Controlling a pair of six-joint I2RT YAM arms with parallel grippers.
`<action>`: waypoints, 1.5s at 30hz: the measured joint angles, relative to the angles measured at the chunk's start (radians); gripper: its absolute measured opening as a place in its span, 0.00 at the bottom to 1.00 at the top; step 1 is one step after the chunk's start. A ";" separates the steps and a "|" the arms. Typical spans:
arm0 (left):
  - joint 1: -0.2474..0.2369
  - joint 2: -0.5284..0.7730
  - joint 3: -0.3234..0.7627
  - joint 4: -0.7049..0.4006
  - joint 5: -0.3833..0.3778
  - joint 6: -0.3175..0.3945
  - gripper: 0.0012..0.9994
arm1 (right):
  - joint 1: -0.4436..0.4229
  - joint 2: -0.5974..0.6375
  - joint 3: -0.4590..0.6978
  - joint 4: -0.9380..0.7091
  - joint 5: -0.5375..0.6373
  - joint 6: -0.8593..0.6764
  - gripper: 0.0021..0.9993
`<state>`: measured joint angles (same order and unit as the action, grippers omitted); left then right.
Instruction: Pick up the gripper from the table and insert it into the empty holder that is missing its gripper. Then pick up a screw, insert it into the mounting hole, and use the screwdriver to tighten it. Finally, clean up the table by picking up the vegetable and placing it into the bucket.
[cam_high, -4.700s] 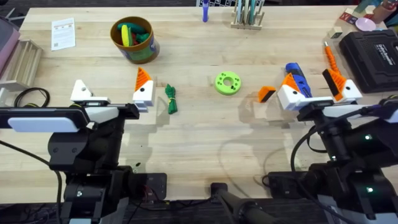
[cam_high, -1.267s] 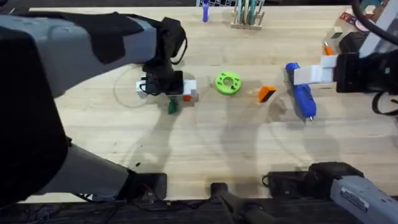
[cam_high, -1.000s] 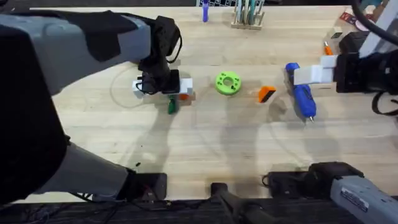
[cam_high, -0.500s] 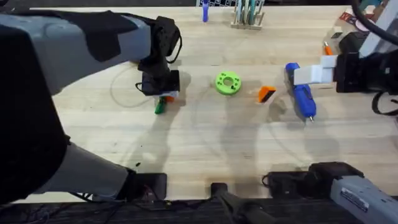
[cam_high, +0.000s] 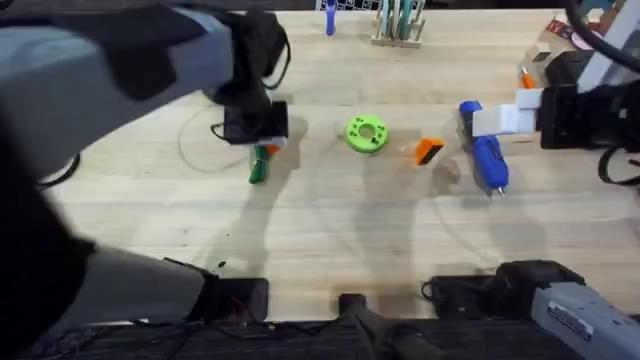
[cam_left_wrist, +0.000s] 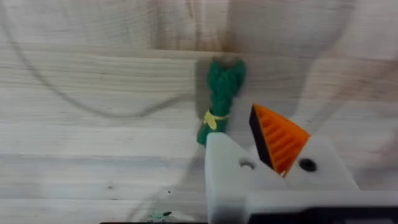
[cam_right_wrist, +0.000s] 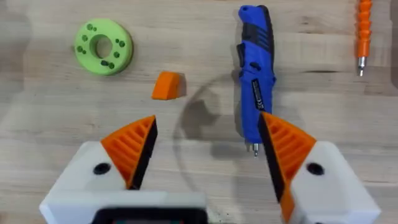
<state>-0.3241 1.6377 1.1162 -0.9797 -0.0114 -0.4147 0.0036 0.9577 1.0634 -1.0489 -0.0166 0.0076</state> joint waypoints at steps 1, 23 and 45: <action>0.000 -0.024 0.014 -0.014 0.000 0.006 0.01 | 0.000 0.000 0.000 0.000 0.000 0.000 0.98; 0.000 -0.369 0.125 -0.109 -0.001 0.070 0.04 | 0.000 0.000 0.000 0.000 0.000 0.000 0.98; 0.000 -0.369 0.125 -0.097 -0.027 0.075 0.99 | 0.000 0.000 0.000 0.000 0.000 0.000 0.98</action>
<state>-0.3241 1.2686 1.2407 -1.0767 -0.0381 -0.3401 0.0036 0.9577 1.0634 -1.0492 -0.0166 0.0078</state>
